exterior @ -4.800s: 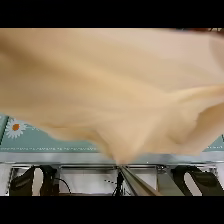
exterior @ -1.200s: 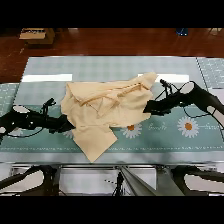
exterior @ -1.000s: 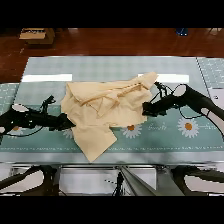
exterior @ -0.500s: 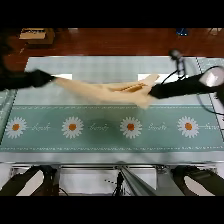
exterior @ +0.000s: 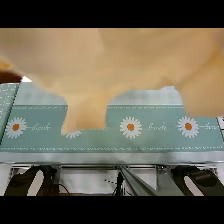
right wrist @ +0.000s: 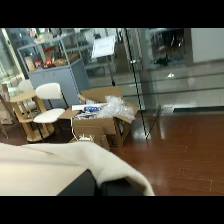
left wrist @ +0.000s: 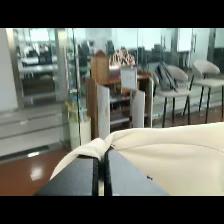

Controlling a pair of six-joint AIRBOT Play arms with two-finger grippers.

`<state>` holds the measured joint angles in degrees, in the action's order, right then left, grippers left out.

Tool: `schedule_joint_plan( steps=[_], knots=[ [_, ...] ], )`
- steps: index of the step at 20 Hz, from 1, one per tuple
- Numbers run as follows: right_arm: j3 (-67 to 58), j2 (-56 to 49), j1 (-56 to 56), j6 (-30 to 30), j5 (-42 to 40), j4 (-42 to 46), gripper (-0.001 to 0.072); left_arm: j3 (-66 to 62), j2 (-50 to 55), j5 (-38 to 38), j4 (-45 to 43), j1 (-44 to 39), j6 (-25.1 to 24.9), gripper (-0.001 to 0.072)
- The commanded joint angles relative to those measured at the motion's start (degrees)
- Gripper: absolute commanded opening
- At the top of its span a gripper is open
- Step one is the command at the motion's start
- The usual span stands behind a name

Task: Fold the shirts.

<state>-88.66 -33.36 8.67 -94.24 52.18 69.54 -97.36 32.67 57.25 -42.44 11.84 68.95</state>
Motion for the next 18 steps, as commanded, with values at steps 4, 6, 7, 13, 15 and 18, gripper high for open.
schedule_joint_plan(
  steps=[4,6,7,13,15,18],
  knots=[
    [-6.0,1.4,0.0,-7.5,22.3,11.0,0.0029,-4.0,-4.0,20.9,-14.8,0.0,12.7,0.0023],
    [-6.0,-0.7,0.0,-7.4,33.7,14.7,0.0029,-4.0,-2.1,29.3,-14.7,0.0,16.5,0.0023],
    [-6.0,-2.4,0.0,-6.5,41.2,15.8,0.0029,-4.0,-0.8,33.7,-14.7,0.0,17.3,0.0023],
    [-6.0,-21.9,0.0,3.7,51.6,15.2,0.0029,11.4,6.3,37.0,-14.6,-0.1,14.8,0.0024],
    [-6.0,-30.7,0.0,7.0,47.5,15.0,0.0029,20.3,9.9,31.8,-14.6,-0.1,12.3,0.0023],
    [-6.0,-42.6,0.0,9.9,32.8,15.0,0.0029,31.0,16.6,16.3,-14.6,-0.1,9.6,0.0024]
  ],
)
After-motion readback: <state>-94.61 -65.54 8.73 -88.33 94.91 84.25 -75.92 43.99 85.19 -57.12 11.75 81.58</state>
